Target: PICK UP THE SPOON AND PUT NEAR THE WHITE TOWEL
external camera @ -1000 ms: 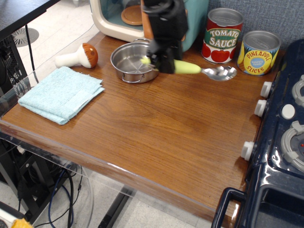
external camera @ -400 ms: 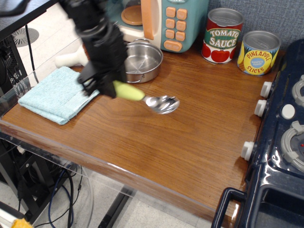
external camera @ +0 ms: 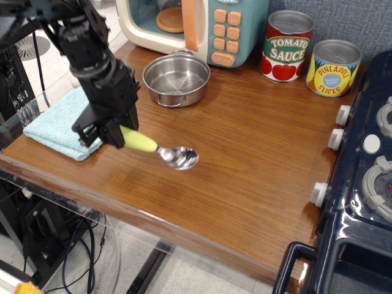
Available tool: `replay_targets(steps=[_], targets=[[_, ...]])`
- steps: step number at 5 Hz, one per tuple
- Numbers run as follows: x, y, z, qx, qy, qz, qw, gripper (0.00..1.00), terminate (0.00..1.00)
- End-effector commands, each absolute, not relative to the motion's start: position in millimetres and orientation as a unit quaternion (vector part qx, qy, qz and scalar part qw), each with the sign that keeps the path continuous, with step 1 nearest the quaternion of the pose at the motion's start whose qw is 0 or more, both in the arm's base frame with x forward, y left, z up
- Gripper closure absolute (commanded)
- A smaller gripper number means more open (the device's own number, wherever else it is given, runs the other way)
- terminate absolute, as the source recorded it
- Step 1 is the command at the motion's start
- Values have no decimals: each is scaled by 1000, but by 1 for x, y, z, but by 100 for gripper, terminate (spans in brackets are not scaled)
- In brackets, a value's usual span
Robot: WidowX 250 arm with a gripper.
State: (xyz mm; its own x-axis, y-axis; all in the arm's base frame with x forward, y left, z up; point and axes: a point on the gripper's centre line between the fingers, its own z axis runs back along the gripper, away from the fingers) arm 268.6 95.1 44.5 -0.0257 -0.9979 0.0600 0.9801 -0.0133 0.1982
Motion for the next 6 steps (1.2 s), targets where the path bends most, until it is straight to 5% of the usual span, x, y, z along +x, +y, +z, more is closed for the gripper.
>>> replay_targets(steps=[1, 3, 4, 6], targets=[[239, 107, 20, 42, -74, -726, 683, 100, 0], [239, 105, 13, 38, -68, -729, 681, 100, 0], [240, 104, 14, 38, -61, -726, 684, 0, 0], [243, 105, 24, 45, -64, -720, 689, 0, 0]])
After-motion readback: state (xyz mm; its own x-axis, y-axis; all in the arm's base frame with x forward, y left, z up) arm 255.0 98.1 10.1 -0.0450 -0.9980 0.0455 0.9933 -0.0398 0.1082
